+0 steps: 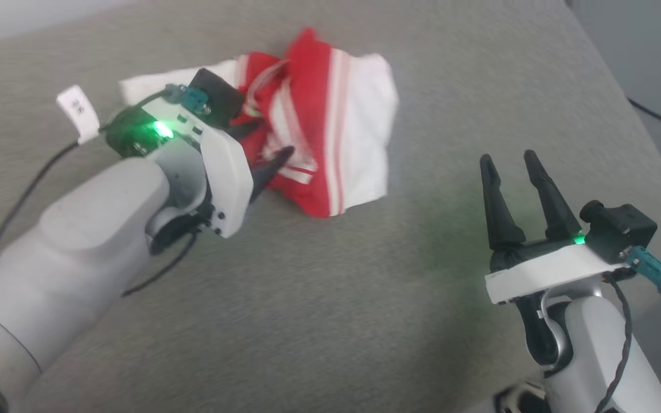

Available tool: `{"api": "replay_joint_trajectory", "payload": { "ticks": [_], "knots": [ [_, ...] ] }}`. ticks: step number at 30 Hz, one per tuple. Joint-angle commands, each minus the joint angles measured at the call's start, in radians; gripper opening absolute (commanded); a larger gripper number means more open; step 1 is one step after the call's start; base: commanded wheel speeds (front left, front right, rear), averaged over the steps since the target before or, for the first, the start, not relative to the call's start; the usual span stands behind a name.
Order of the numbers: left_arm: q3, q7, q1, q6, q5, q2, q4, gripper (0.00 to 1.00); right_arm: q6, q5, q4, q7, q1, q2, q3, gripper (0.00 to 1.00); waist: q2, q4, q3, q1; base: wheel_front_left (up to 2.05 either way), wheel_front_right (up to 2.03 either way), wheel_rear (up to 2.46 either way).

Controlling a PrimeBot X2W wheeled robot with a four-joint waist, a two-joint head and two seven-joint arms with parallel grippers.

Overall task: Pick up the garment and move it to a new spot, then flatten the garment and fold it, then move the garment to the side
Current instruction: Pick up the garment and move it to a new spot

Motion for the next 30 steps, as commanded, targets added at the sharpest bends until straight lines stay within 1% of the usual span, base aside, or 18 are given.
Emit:
{"api": "replay_joint_trajectory", "payload": {
  "ticks": [1,5,7,14,17,19,20,23,24,27,28,30],
  "knots": [
    [0.010,-0.037,0.023,0.003,-0.036,-0.003,-0.014,1.00,0.000,-0.024,0.009,-0.003,0.011,0.000,-0.008,1.00,0.0000,0.082,-0.076,0.0000,0.00,0.00,0.00],
    [0.008,-0.113,0.087,0.003,-0.105,0.008,-0.033,1.00,0.000,-0.080,0.025,-0.003,0.025,0.000,-0.032,1.00,0.0000,0.151,-0.126,0.0000,0.00,0.00,0.00],
    [0.007,-0.157,0.128,0.003,-0.122,0.012,-0.019,1.00,0.000,-0.106,0.035,-0.003,0.032,0.001,-0.043,1.00,0.0000,0.186,-0.148,0.0000,0.00,0.00,0.00],
    [0.042,-0.335,0.330,0.002,-0.235,-0.002,0.054,1.00,0.000,-0.202,0.064,-0.003,0.085,0.001,-0.100,1.00,0.0000,0.312,-0.217,0.0000,0.00,0.00,0.00],
    [0.069,-0.373,0.411,0.002,-0.258,-0.012,0.079,1.00,0.000,-0.233,0.072,-0.003,0.108,0.000,-0.133,1.00,0.0000,0.365,-0.240,0.0000,0.00,0.00,0.00],
    [0.105,-0.382,0.464,0.002,-0.272,-0.020,0.093,1.00,0.000,-0.248,0.076,-0.003,0.128,-0.007,-0.153,1.00,0.0000,0.399,-0.257,0.0000,0.00,0.00,0.00],
    [0.133,-0.385,0.487,0.002,-0.274,-0.021,0.097,1.00,0.000,-0.253,0.077,-0.003,0.137,-0.012,-0.160,1.00,0.0000,0.415,-0.265,0.0000,0.00,0.00,0.00],
    [0.264,-0.385,0.561,0.002,-0.209,-0.027,0.110,1.00,0.000,-0.265,0.076,-0.003,0.173,-0.028,-0.192,1.00,0.0000,0.464,-0.289,0.0000,0.00,0.00,0.00],
    [0.347,-0.385,0.627,0.002,-0.160,-0.036,0.109,1.00,0.000,-0.270,0.075,-0.003,0.200,-0.037,-0.207,1.00,0.0000,0.488,-0.305,0.0000,0.00,0.00,0.00],
    [0.490,-0.385,0.702,0.007,-0.087,-0.032,0.086,1.00,0.000,-0.275,0.071,-0.003,0.230,-0.047,-0.218,1.00,0.0000,0.507,-0.319,0.0000,0.00,0.00,0.00],
    [0.490,-0.385,0.702,0.007,-0.087,-0.032,0.086,1.00,0.000,-0.275,0.071,-0.003,0.230,-0.047,-0.218,1.00,0.0000,0.507,-0.319,0.0000,0.00,0.00,0.00],
    [0.577,-0.386,0.766,0.012,-0.025,-0.033,0.062,1.00,0.000,-0.275,0.070,-0.003,0.247,-0.055,-0.222,1.00,0.0000,0.514,-0.326,0.0000,0.00,0.00,0.00]
  ]
}}
